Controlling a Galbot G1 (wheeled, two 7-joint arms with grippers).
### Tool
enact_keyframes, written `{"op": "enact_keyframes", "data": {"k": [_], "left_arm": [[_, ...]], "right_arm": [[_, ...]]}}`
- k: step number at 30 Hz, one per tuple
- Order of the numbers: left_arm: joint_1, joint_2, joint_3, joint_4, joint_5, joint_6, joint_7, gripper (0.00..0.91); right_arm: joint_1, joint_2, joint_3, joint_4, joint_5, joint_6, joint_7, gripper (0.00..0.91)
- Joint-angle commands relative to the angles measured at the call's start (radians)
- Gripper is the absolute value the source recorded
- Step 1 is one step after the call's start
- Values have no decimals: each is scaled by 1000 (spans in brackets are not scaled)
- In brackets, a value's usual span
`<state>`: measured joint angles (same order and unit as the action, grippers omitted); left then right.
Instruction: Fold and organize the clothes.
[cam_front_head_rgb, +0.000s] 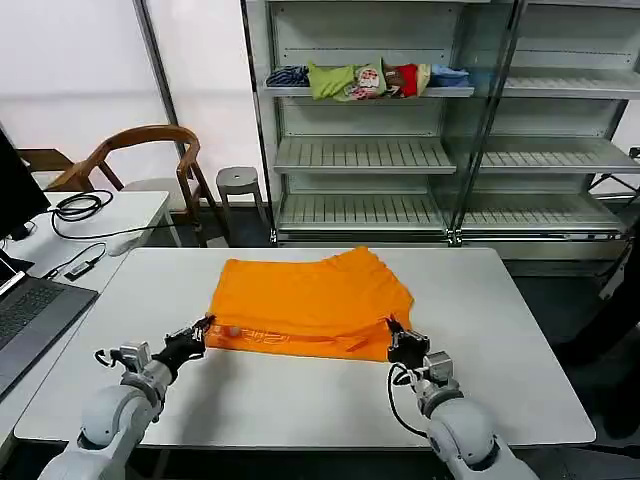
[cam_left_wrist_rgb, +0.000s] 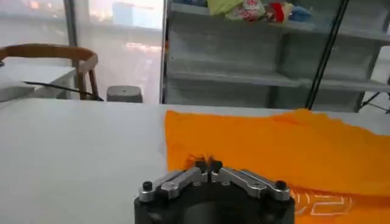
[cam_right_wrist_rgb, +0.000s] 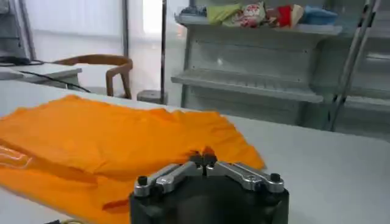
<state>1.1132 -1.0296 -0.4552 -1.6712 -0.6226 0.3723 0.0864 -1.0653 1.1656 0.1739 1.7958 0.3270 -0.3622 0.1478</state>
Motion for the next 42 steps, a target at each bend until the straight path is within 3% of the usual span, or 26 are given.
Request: {"op": "enact_keyframes", "data": {"k": [1,4,6,8,9,10,11,28,36,42], "left_arm": [[-58,-6,35,80,18,-6,7,20],[-66,-7,39,89,23,-6,8,30],[-72,-8,42,97,29,-6,8,171],[-76,-9,45,103,46,-3,7,202],[-77,-9,46,103,48,-2,7,383],[-77,-9,47,103,49,-1,7,725],[-77,-9,49,104,55,-1,7,907],[-73,29,13,83,71,-10,4,907],[0,75,-34,-22,29,-8,-3,907],[80,66,-22,-121,44,22,-28,907]], "right_arm": [[68,13,-11,-83,-5,1,-1,0],[84,20,-15,-105,-6,1,-4,0],[91,23,-22,-120,-14,2,-5,0],[97,29,-26,-131,-18,3,-6,0],[101,34,-29,-140,-21,1,-6,0],[104,35,-31,-145,-23,0,-7,0],[106,36,-34,-148,-25,-1,-8,907],[118,26,-12,-145,-21,-37,13,907],[28,-24,34,-20,17,-49,18,907],[-80,-50,54,76,30,-47,21,907]]}}
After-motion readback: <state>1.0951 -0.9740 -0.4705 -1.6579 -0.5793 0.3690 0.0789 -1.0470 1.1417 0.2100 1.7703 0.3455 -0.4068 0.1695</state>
